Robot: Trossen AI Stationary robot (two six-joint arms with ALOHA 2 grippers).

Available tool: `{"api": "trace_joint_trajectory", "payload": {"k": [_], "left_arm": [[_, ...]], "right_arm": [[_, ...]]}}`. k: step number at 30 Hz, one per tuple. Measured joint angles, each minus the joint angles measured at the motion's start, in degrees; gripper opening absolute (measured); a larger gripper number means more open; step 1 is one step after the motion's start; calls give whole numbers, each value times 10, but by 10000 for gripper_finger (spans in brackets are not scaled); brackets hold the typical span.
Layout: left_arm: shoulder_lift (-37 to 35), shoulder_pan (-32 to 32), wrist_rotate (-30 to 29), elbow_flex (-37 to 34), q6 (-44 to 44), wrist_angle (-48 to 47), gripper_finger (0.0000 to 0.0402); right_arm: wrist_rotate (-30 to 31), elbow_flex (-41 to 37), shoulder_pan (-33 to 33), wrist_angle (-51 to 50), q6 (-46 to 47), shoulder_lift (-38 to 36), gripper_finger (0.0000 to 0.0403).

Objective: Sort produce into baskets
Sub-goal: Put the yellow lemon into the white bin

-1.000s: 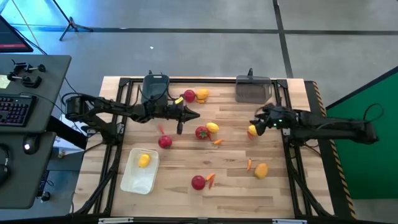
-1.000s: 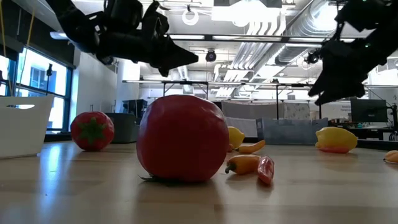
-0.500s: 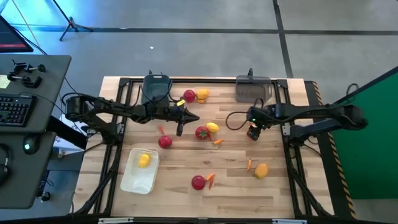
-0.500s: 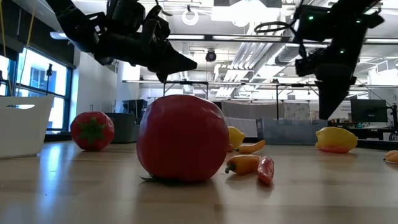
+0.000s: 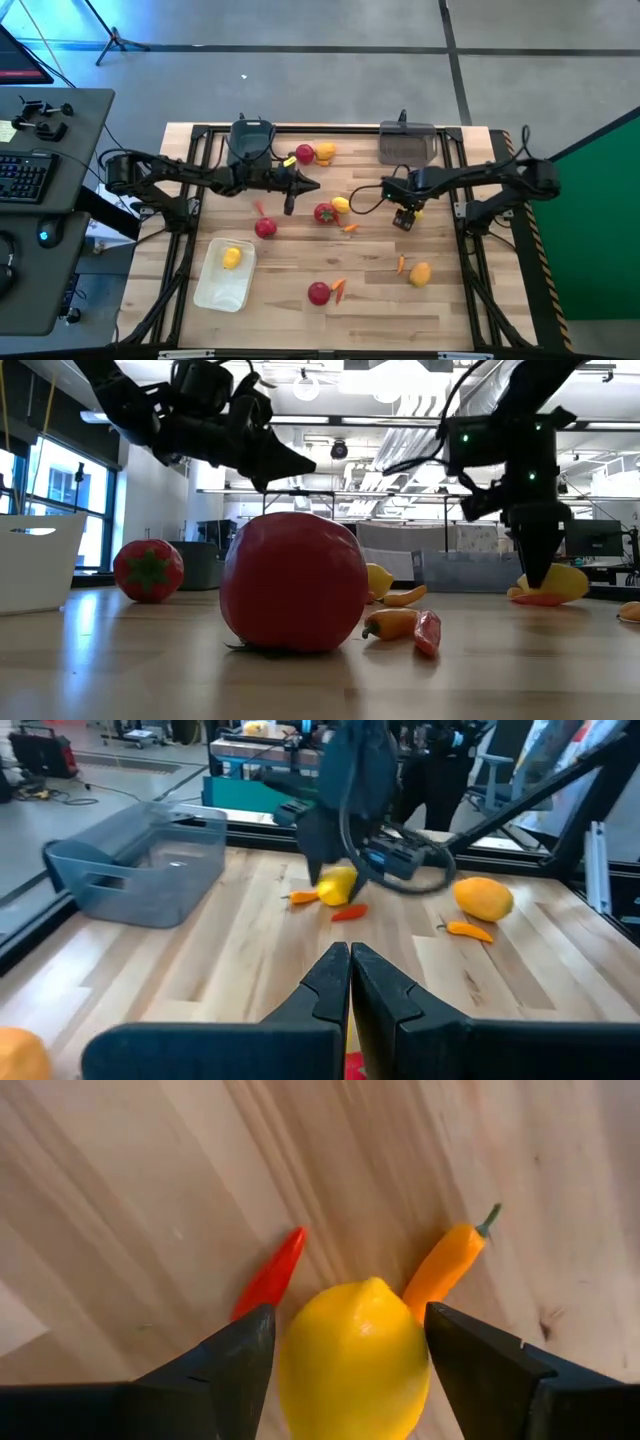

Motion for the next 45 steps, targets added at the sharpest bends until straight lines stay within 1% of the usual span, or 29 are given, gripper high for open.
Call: {"api": "trace_joint_trajectory", "payload": {"k": [3,6,9,10,15,19,24,26,29,31,35,37,39,41,43,45], "left_arm": [[0,10,0,0,8,0,0],[0,23,1,0,8,0,0],[0,32,0,0,7,-2,0],[0,34,0,0,4,-2,0],[0,38,-3,0,8,4,0],[0,46,-9,0,2,4,0],[0,69,1,0,-31,4,0],[0,85,30,0,-50,11,0],[0,113,115,0,-87,28,0],[0,126,157,0,-102,29,0],[0,134,198,0,-125,44,0],[0,131,196,0,-148,51,1],[0,126,189,0,-145,54,6],[0,116,165,0,-134,56,16],[0,102,145,4,-121,55,32],[0,85,126,13,-107,55,54]], "right_arm": [[-32,0,-7,0,17,20,219],[-50,2,-10,-2,24,31,176],[-56,2,-9,-3,12,31,129],[-59,1,-9,-3,8,27,119],[-71,-1,-9,4,-15,-3,118],[-69,-1,-9,17,-11,-31,118],[-75,-1,-9,75,9,-67,118],[-71,-1,-9,123,14,-78,118],[-47,-1,-8,228,6,-81,118],[-29,-1,-5,313,-13,-78,118],[24,-1,4,496,-59,-65,118],[35,-1,4,593,-82,-57,118],[36,-1,4,681,-105,-48,118],[36,-1,4,766,-126,-41,118],[29,0,4,830,-141,-37,118],[16,0,4,862,-154,-37,118]]}}
